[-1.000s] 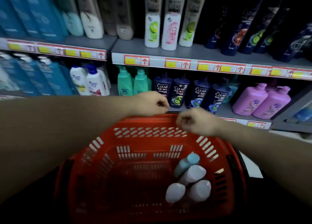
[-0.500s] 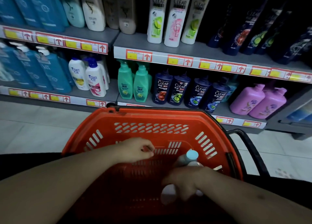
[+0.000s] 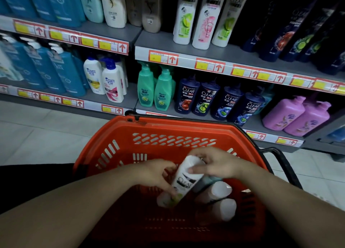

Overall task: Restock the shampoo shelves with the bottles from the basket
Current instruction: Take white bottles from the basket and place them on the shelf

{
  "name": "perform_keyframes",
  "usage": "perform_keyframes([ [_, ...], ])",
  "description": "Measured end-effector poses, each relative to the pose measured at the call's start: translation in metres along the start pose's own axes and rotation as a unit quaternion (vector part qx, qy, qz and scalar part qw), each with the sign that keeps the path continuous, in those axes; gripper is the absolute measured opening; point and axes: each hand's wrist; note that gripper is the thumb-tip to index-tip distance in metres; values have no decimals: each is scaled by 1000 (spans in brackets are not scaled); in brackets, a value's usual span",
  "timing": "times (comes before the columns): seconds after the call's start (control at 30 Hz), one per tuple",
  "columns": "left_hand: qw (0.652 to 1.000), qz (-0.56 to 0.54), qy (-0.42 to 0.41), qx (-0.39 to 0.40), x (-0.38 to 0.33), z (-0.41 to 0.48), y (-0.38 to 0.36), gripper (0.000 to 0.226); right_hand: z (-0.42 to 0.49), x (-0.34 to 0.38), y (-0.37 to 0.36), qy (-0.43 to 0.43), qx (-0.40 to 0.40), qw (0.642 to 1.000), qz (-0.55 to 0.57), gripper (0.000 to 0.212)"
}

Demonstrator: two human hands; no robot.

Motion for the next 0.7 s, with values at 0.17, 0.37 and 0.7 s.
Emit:
perform_keyframes([
  [0.17, 994, -80, -32, -71, -6, 2, 12, 63, 0, 23, 7, 38, -77, 977, 194, 24],
  [0.37, 954, -239, -86, -162, -21, -5, 23, 56, 10, 21, -13, 41, -165, 936, 308, 41],
  [0.7, 946, -257, -159, -114, -65, -16, 58, 59, 0, 54, 2, 25, -141, 915, 376, 39],
])
Point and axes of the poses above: each hand's wrist, its own z-axis towards the middle knuckle, its own y-axis out of the back of the hand, x = y × z, and after that the axes turned 1 degree about -z, right-handed
